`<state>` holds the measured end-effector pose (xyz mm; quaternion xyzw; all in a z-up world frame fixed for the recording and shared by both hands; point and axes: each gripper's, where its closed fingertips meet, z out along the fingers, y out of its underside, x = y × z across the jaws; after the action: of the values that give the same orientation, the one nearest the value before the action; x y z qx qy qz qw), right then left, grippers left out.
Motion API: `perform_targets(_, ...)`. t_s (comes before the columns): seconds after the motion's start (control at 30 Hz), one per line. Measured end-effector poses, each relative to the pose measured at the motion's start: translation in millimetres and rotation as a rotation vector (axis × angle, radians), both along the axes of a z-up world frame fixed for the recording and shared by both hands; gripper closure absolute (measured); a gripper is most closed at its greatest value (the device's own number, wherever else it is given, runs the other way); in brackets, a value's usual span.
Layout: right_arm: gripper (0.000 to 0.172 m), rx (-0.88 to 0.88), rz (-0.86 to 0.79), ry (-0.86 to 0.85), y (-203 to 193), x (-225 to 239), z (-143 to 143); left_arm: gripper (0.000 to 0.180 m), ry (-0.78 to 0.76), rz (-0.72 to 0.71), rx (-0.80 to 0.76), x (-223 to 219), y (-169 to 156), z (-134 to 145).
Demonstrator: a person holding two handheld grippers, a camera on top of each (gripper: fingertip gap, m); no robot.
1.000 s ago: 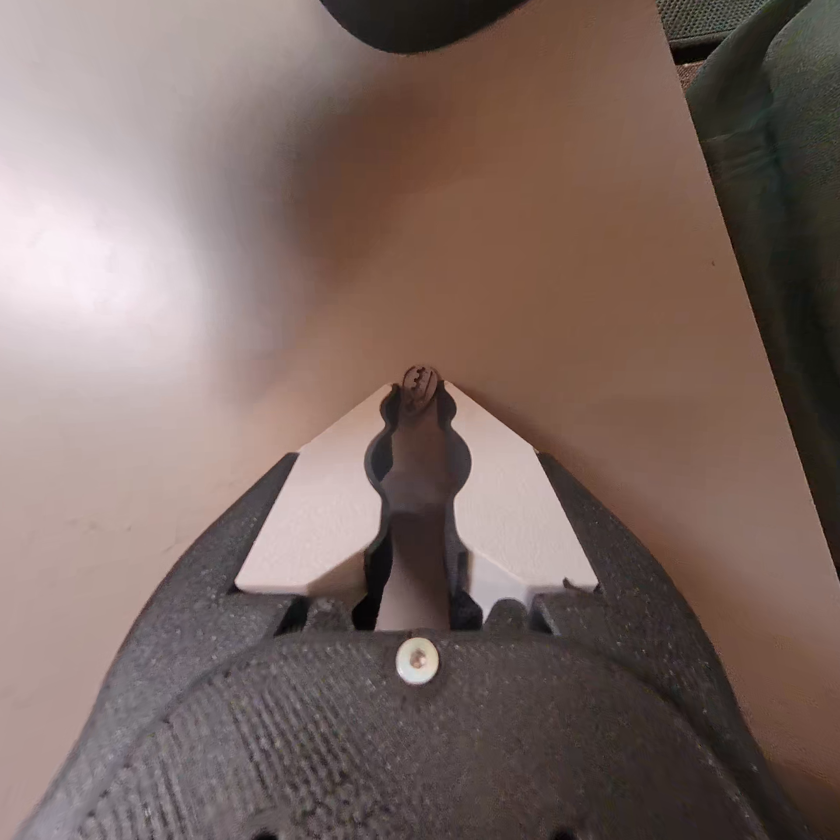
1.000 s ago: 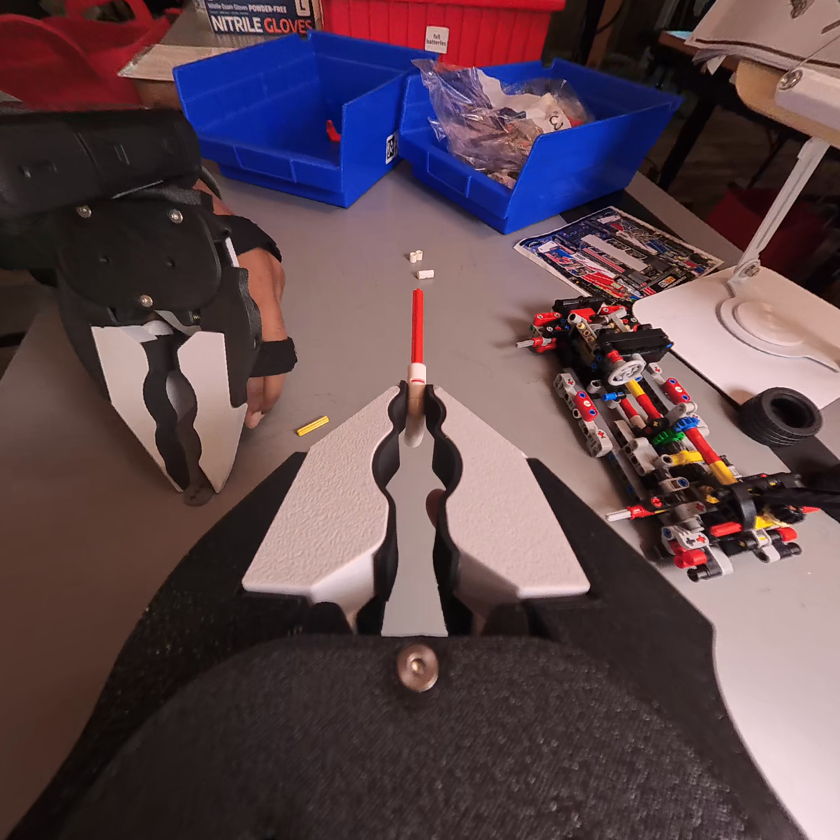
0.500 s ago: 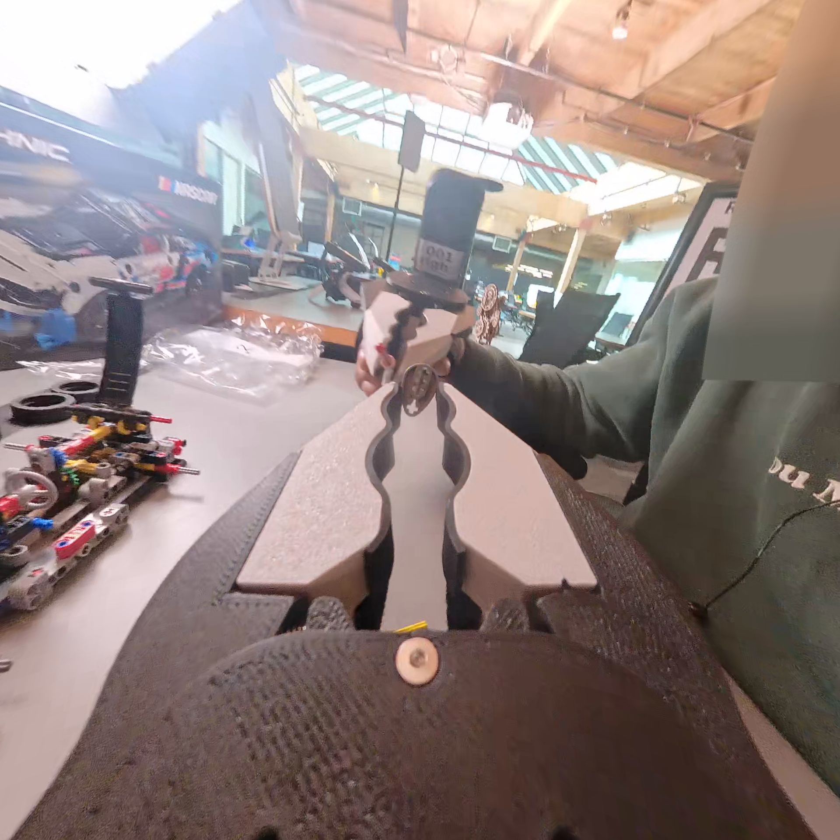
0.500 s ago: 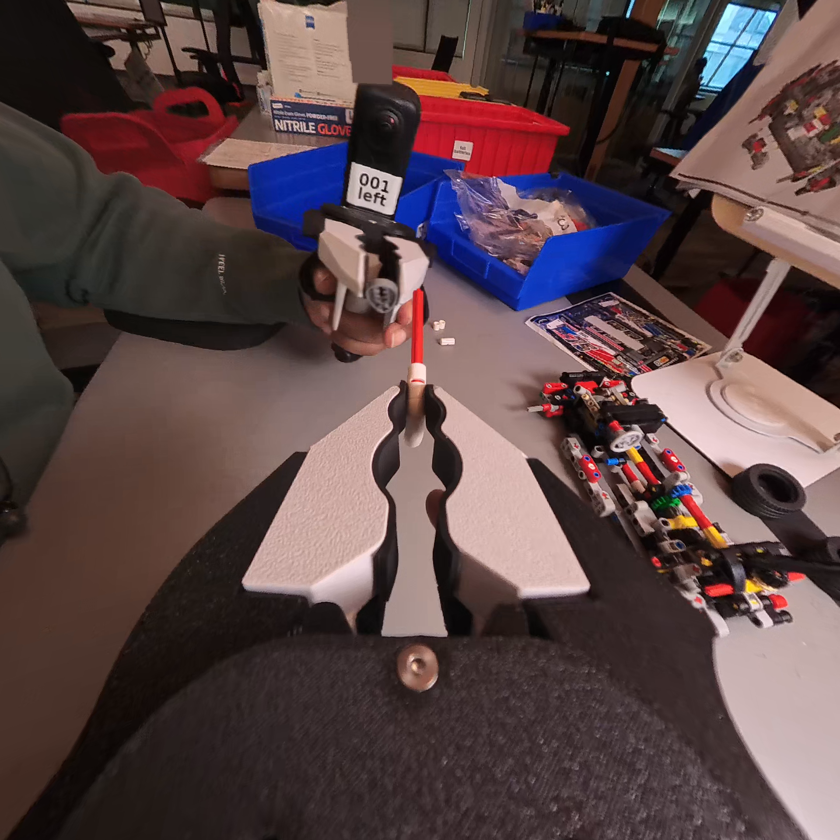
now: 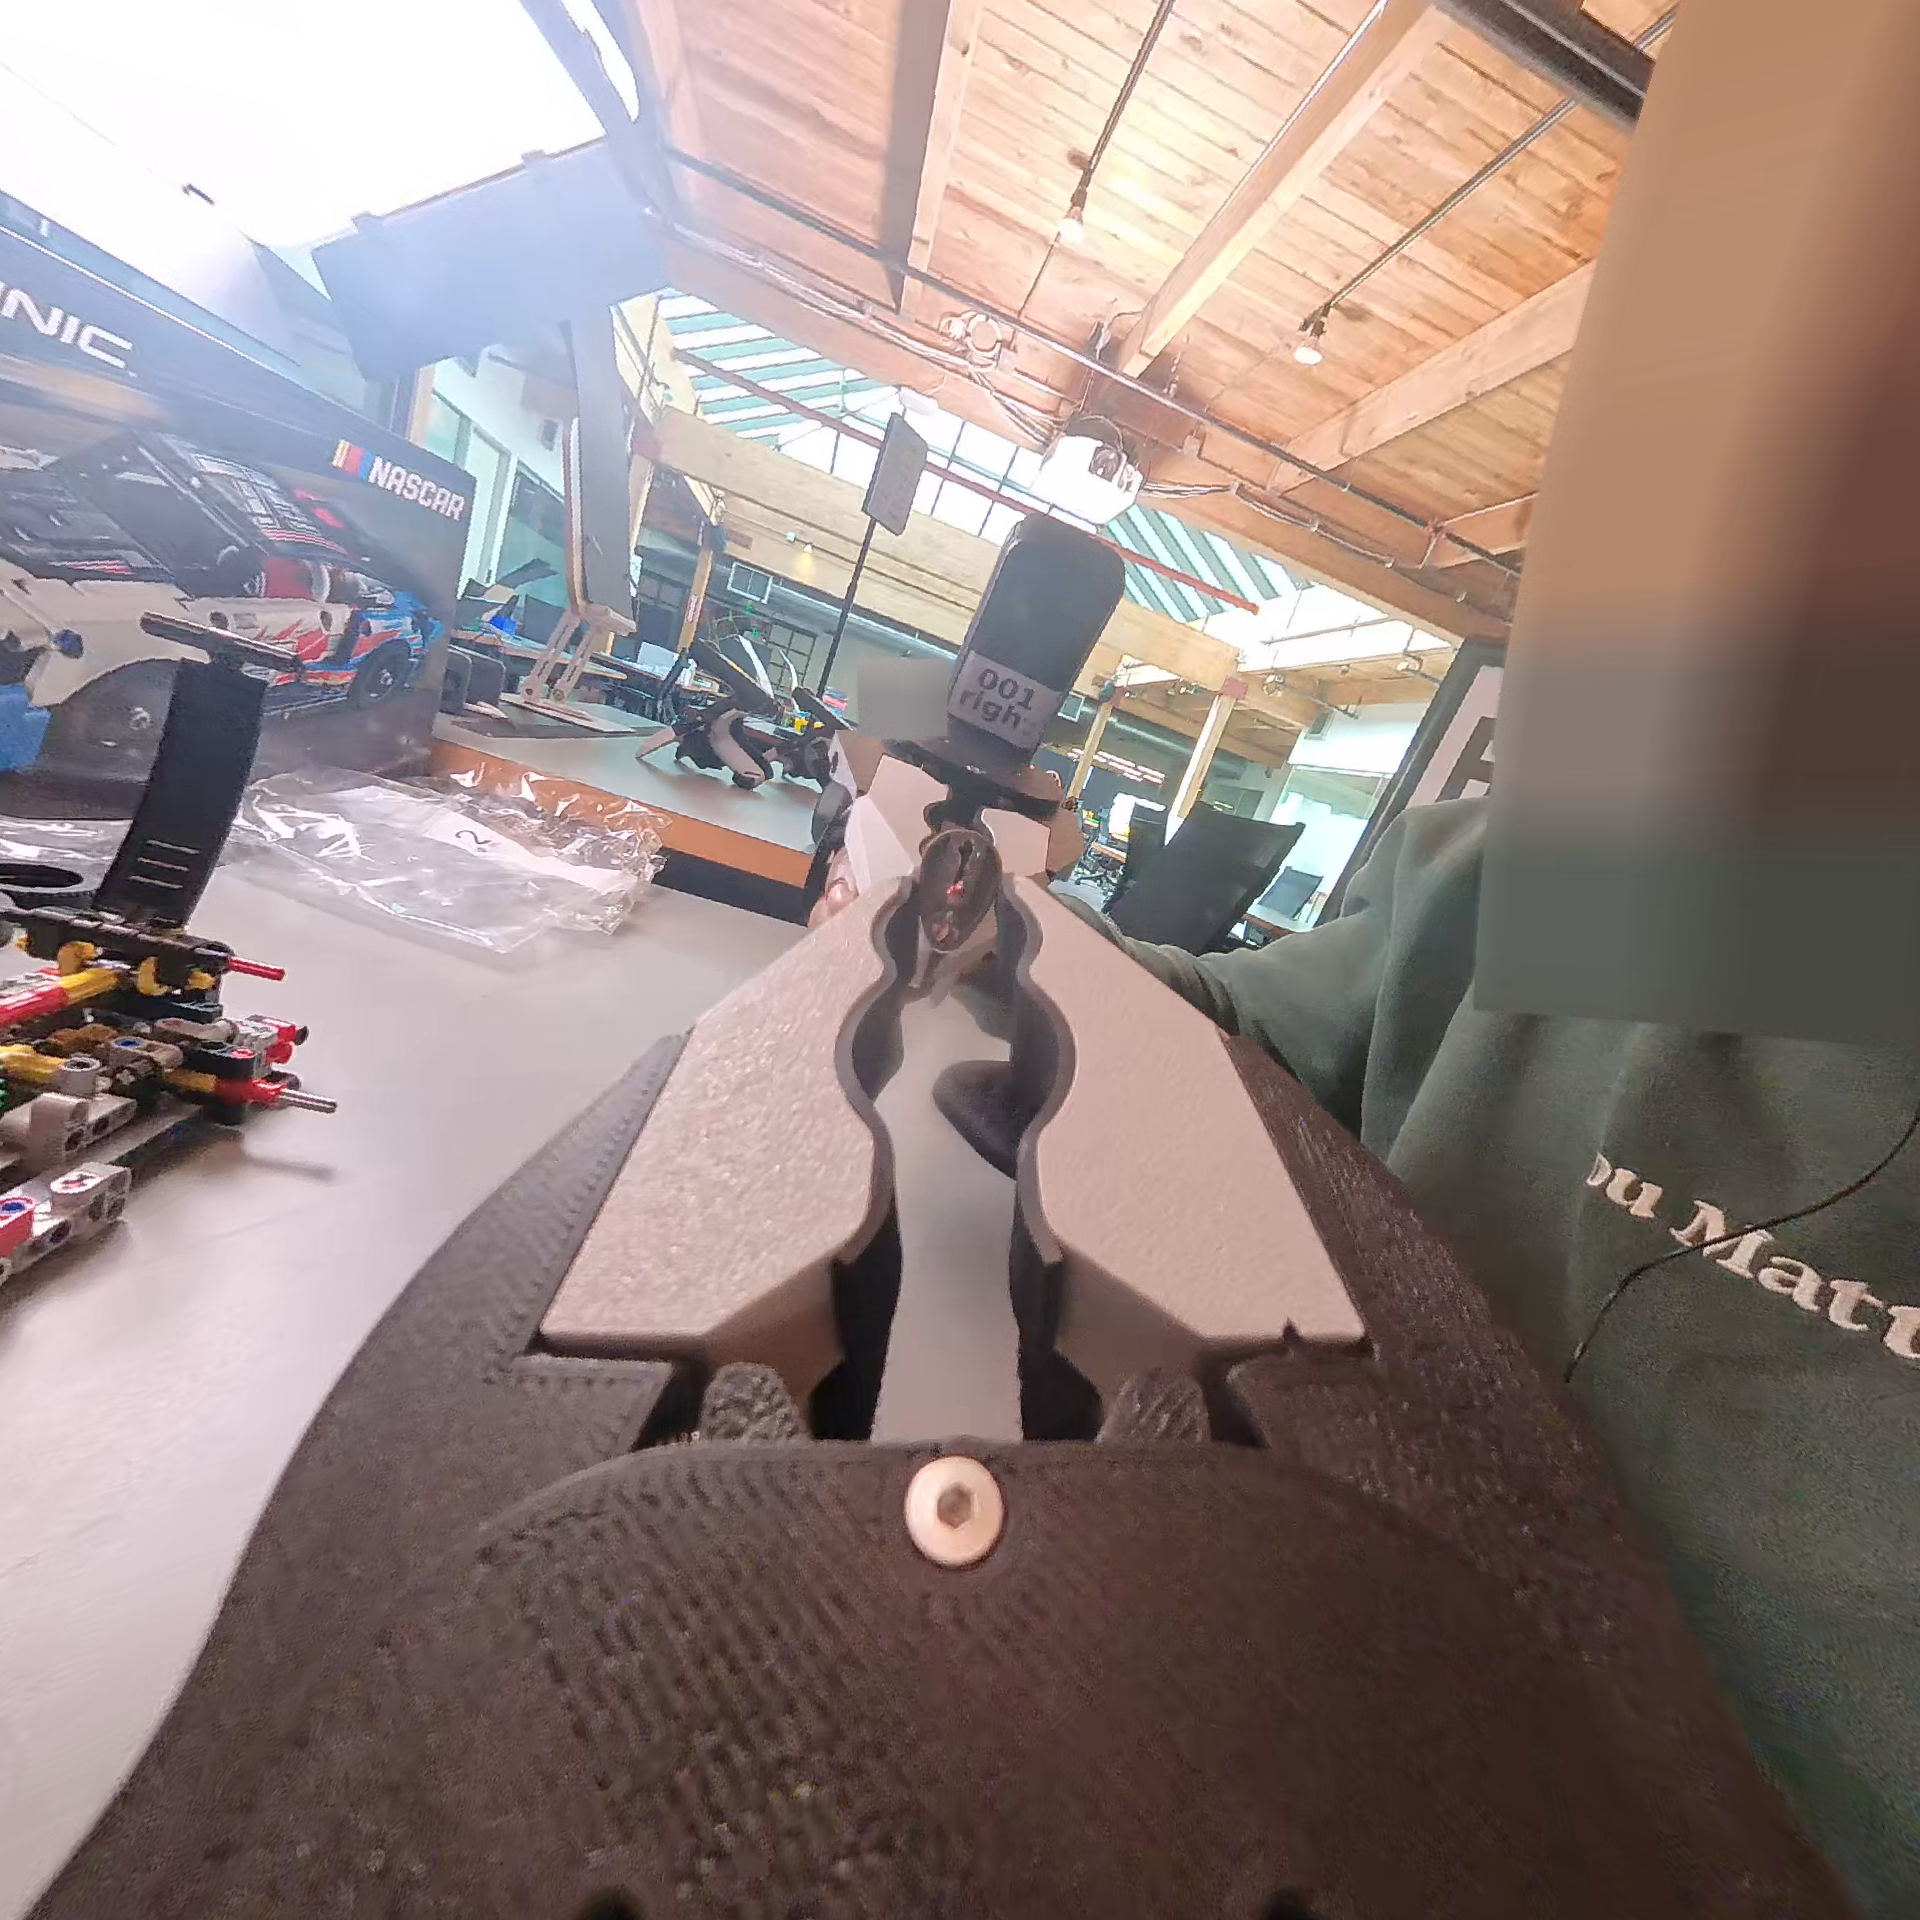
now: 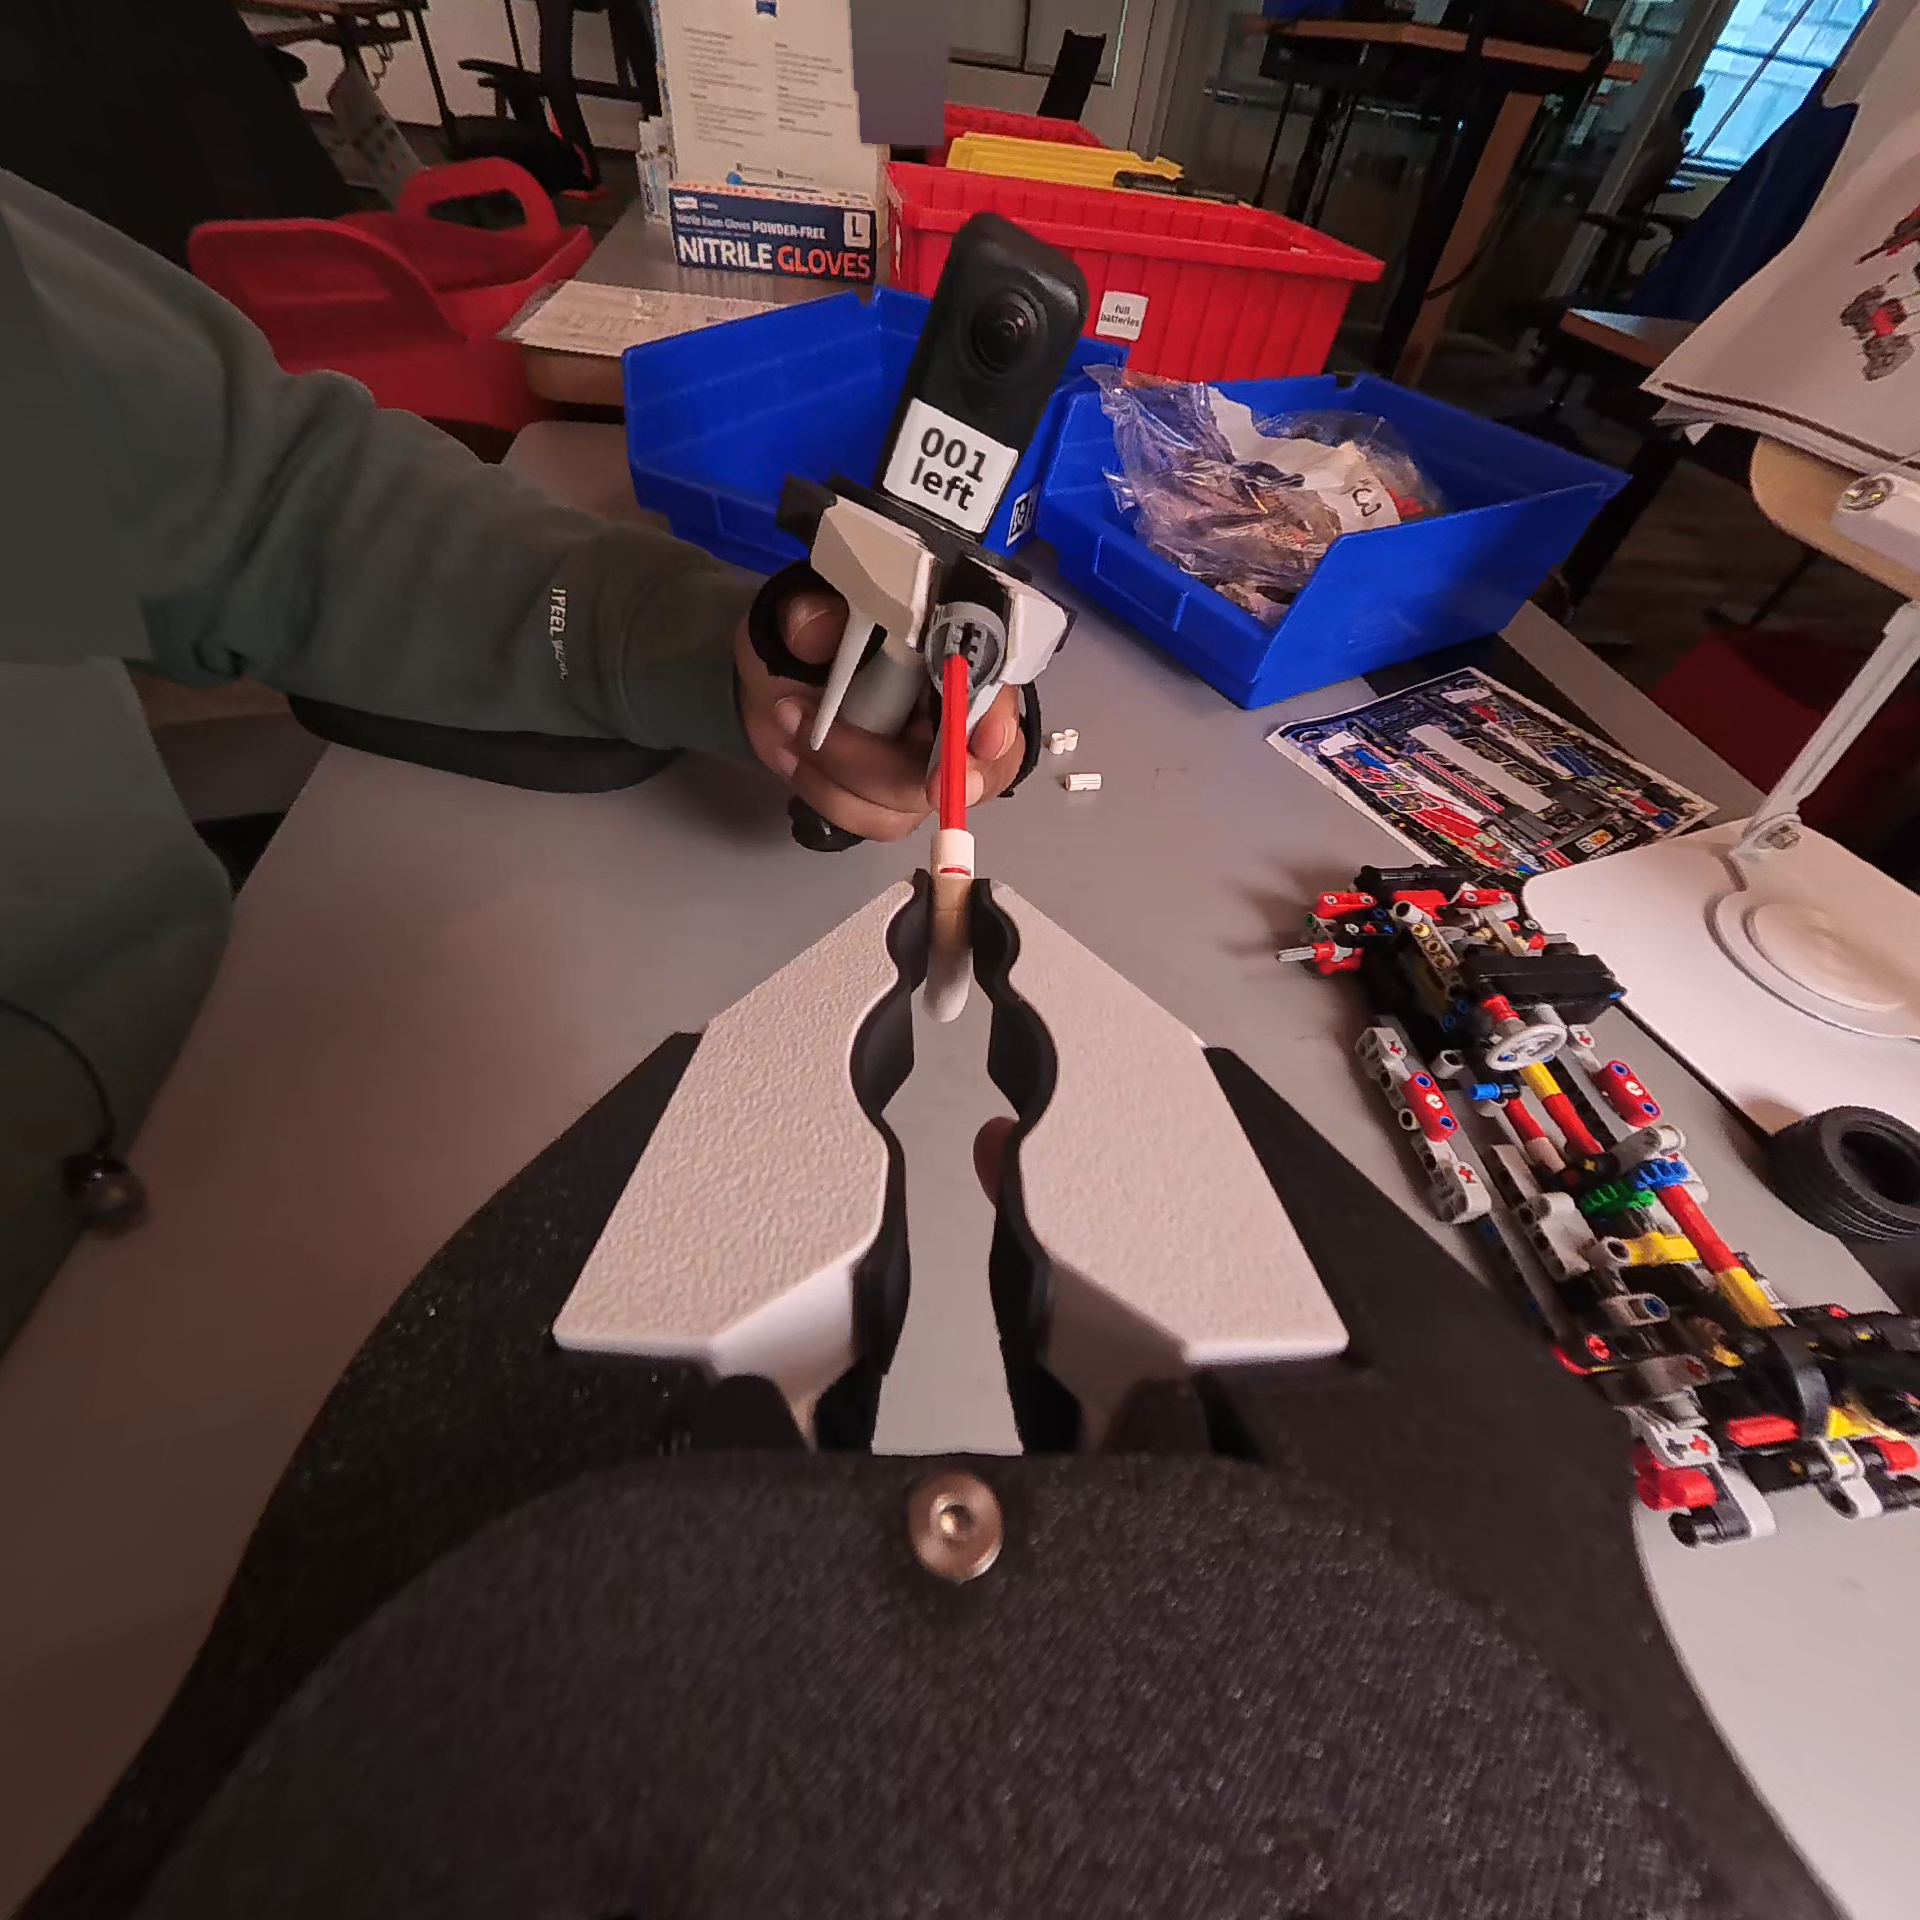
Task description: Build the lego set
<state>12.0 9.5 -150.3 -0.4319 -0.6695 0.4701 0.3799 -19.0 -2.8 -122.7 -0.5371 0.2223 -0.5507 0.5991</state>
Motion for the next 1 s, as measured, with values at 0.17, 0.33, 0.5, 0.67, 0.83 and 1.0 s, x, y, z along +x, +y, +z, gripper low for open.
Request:
perform_targets(0.17, 0.167, 0.002, -0.005, -0.007, 0.1, 0.8, 1.4, 0.169, -0.014, -0.014, -0.011, -0.2, -0.4, -0.5)
perform_targets(0.33, 0.167, 0.015, -0.015, -0.015, 1.0, 1.5, 0.4, 0.169, -0.024, -0.021, -0.022, 0.5, 0.2, -2.3)
perform_targets(0.5, 0.167, 0.020, -0.028, -0.029, 2.6, 1.5, -1.0, 0.169, -0.029, -0.023, -0.031, 0.3, 1.4, -4.1)
perform_targets(0.67, 0.167, 0.024, -0.033, -0.032, 3.5, 1.5, -1.7, 0.169, -0.033, -0.019, -0.037, 0.3, 2.6, -4.8)
perform_targets(0.83, 0.167, 0.030, -0.042, -0.029, 4.7, 1.0, -1.3, 0.168, -0.038, -0.015, -0.045, -0.6, 3.9, -5.8)
perform_targets(1.0, 0.167, 0.029, -0.048, -0.032, 6.0, 0.5, -2.5, 0.169, -0.040, -0.013, -0.054, -1.1, 5.3, -7.7)
